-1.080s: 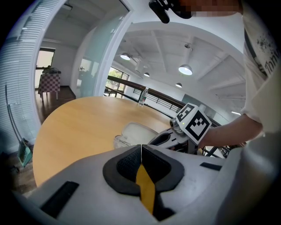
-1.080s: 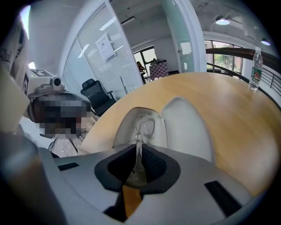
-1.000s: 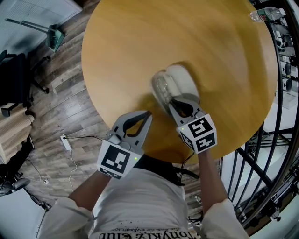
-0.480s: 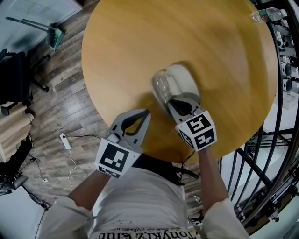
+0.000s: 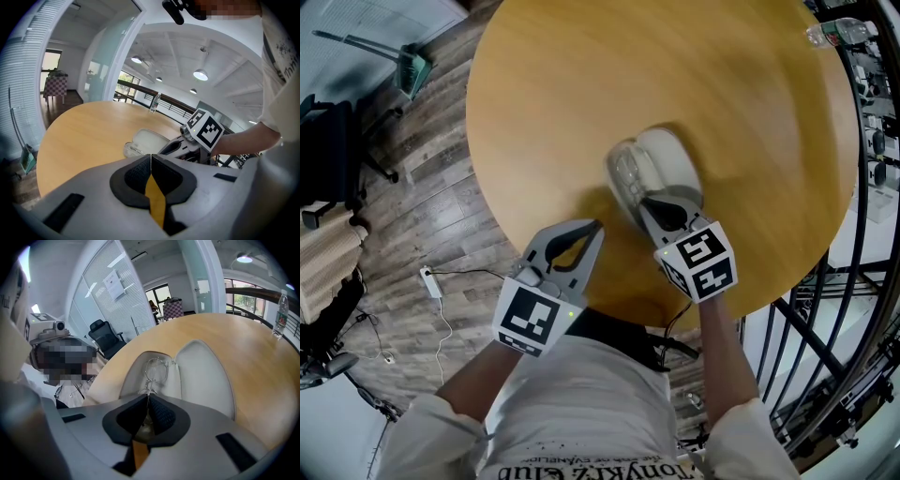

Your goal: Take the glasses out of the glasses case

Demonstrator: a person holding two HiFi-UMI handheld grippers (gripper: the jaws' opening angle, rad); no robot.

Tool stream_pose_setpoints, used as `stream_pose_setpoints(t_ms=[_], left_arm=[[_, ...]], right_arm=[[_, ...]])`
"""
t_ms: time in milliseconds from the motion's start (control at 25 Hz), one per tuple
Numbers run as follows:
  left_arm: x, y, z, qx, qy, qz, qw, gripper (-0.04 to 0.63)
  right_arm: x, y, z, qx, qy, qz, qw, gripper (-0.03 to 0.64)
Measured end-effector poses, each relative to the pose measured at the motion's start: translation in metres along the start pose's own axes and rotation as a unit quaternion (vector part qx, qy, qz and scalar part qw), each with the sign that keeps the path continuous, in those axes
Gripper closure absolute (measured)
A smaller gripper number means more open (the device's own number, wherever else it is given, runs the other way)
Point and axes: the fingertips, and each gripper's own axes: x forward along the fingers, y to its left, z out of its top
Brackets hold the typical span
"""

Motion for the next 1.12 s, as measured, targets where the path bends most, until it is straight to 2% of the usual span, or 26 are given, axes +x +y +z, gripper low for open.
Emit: stream_pose_setpoints(t_ms=[680,1120], left_arm=[[-0.007,0.013,0.012,0.006,-0.012,0.013,0.9998,0.569],[-0.015,0.003,0.019,0.018,-0.019,0.012,0.9996,0.571]], right_arm=[[-0.001,0.004,0.009,0.009,-0.006,0.004,1.000,0.583],[-0.022,0.007,0.014,0.010,-0.022,-0.006,1.000,0.583]])
